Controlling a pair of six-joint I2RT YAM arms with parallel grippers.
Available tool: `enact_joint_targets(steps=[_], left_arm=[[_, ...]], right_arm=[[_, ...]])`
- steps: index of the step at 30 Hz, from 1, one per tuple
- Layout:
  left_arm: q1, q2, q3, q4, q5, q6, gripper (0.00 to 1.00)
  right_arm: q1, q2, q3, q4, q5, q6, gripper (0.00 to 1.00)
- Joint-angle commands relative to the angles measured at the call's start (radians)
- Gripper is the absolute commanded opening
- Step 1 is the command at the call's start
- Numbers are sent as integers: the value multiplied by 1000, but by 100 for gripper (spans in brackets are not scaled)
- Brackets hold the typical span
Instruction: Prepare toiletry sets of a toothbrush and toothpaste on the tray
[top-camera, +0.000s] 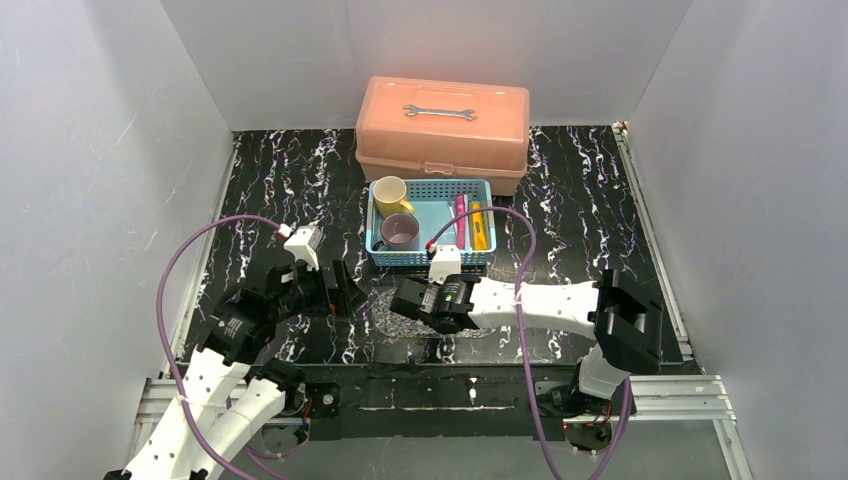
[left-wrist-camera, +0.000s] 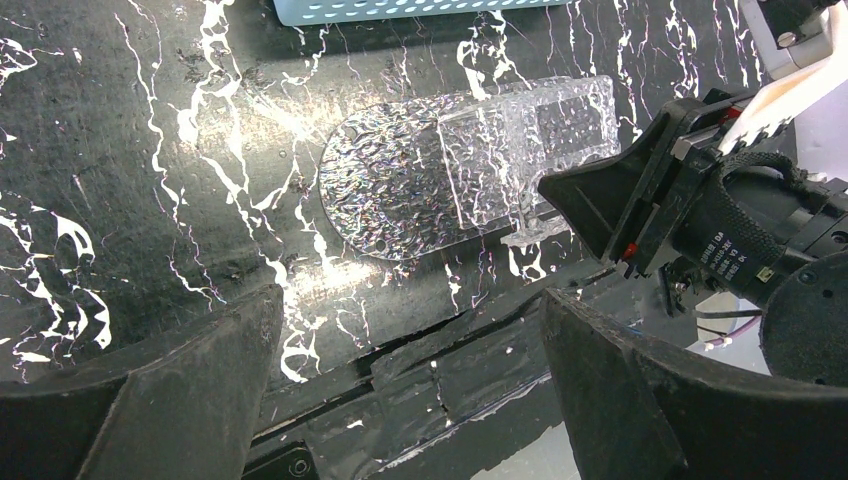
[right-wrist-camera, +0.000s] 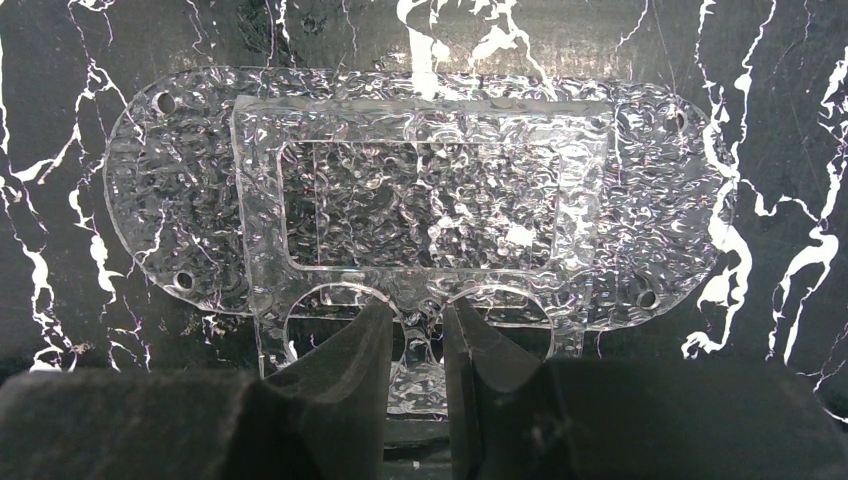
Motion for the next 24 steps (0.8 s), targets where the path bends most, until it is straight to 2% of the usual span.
enact_joint_targets(steps=[1, 12, 17, 24], left_arm=[[-4, -4, -1, -14, -7, 1, 99], [-3, -7, -2, -14, -7, 1, 99], [-3, -8, -1, -14, -7, 0, 99], [-6, -9, -2, -14, -7, 1, 100]], right_arm=[[5, 23, 21, 13, 21, -14, 1], [5, 30, 24, 10, 21, -6, 1], [6, 26, 27, -3, 28, 5, 12], [10, 20, 34, -16, 43, 27, 15]])
